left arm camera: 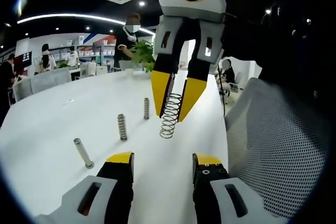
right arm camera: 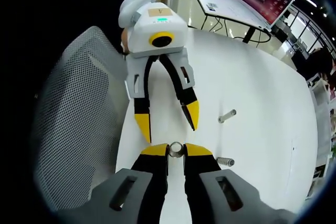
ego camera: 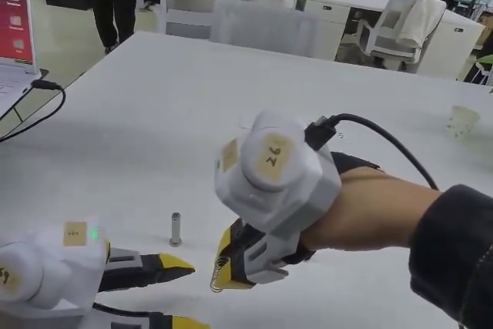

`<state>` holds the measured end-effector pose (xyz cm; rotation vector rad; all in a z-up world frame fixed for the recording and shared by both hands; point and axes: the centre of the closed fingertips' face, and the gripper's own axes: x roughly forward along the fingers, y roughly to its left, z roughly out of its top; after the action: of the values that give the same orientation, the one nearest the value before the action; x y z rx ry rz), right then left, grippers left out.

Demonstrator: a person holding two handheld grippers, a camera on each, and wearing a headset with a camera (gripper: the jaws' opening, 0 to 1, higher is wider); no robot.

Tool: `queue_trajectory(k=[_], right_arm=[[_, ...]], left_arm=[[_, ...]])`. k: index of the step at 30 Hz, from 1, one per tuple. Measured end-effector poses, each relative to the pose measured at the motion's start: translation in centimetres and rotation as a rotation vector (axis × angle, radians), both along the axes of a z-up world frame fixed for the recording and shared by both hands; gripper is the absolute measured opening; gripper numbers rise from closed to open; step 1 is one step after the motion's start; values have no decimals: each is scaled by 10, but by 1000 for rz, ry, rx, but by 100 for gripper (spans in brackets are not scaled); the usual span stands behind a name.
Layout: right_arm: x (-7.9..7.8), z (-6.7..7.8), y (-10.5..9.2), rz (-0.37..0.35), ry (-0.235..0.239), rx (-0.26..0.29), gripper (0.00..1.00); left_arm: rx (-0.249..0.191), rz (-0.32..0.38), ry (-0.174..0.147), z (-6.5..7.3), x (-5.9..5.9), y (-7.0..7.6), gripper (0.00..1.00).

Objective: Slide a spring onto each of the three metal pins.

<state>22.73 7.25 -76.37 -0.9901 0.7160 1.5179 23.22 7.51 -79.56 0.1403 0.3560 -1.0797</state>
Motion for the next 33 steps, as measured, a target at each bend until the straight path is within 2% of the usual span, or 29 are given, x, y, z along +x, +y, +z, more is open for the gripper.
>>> queue_trajectory(k=[4,12,15,20,33], right_arm=[[2,2,1,-4,0,5,8],[8,4,3,-11,-8,5,8],[11,5,3,-13,-9,6,8],[18,7,6,-16,-23,7,8],[40,19,18,-12,-60,11,8]], left_arm=[[-15,39,11,-1,1,6,47],[-42,100,27,-2,3,18,57],[-40,117,29,-3,3,23,59],[-60,153,4,0,3,30,67],[-73,201,16,-5,0,40,75]])
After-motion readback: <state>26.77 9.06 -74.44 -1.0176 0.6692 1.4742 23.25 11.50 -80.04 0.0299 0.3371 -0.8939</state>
